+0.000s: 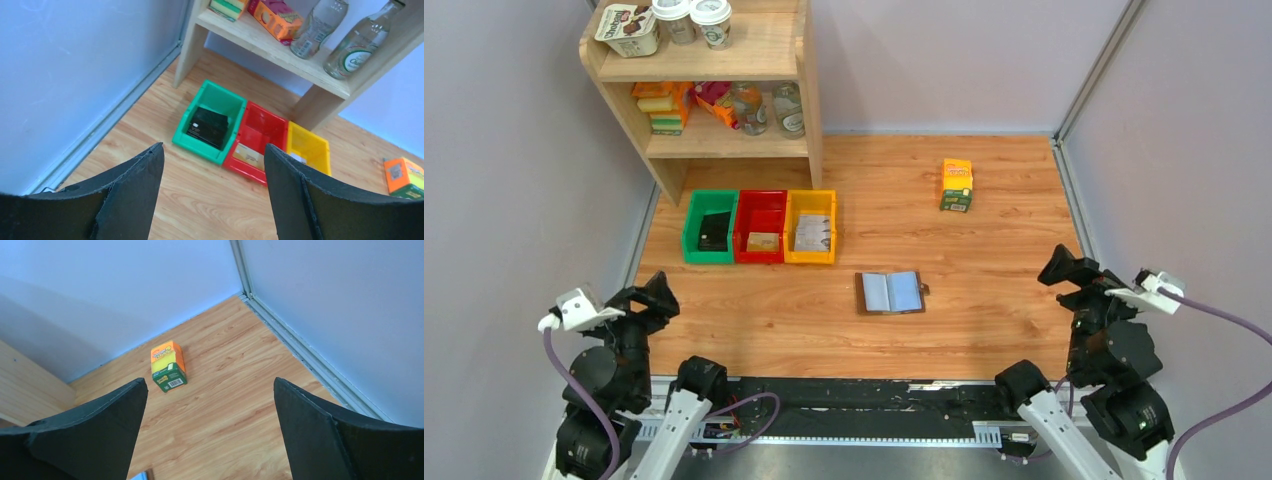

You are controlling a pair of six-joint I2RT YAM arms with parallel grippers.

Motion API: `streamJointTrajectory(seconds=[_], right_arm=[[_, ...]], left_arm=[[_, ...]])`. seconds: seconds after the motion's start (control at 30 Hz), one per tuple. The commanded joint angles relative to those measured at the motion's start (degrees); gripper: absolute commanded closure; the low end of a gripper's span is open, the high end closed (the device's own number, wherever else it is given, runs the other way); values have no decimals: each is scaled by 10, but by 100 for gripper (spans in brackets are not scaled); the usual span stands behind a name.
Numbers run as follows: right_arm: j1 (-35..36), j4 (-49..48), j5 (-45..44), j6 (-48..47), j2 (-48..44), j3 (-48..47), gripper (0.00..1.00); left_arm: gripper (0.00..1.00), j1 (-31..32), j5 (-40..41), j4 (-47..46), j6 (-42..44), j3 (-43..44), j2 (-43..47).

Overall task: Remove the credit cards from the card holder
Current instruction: Reset both arms

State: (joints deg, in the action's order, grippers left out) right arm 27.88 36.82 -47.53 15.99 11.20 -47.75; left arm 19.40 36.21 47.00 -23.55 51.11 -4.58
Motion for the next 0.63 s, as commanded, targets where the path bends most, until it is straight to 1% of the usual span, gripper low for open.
streamJointTrajectory(seconds=[0.0, 0.07, 0.13, 0.2, 0.37, 0.6], right_arm=[[0, -43, -37, -36, -66, 46, 0], [0, -48, -47, -30, -90, 62, 0], [0, -49, -46, -26, -101, 70, 0], [0, -48, -42, -26, -100, 72, 0], [0, -57, -34, -35, -90, 79, 0], [0, -81, -32, -61, -105, 99, 0]], left_arm=[[20, -2, 36, 3, 50, -29, 67], [20, -2, 47, 22, 47, -30, 57], [20, -2, 36, 24, 50, -41, 55], [20, -3, 21, 17, 47, -58, 64], [20, -2, 20, 2, 68, -66, 62], [20, -3, 7, -2, 75, -69, 66]])
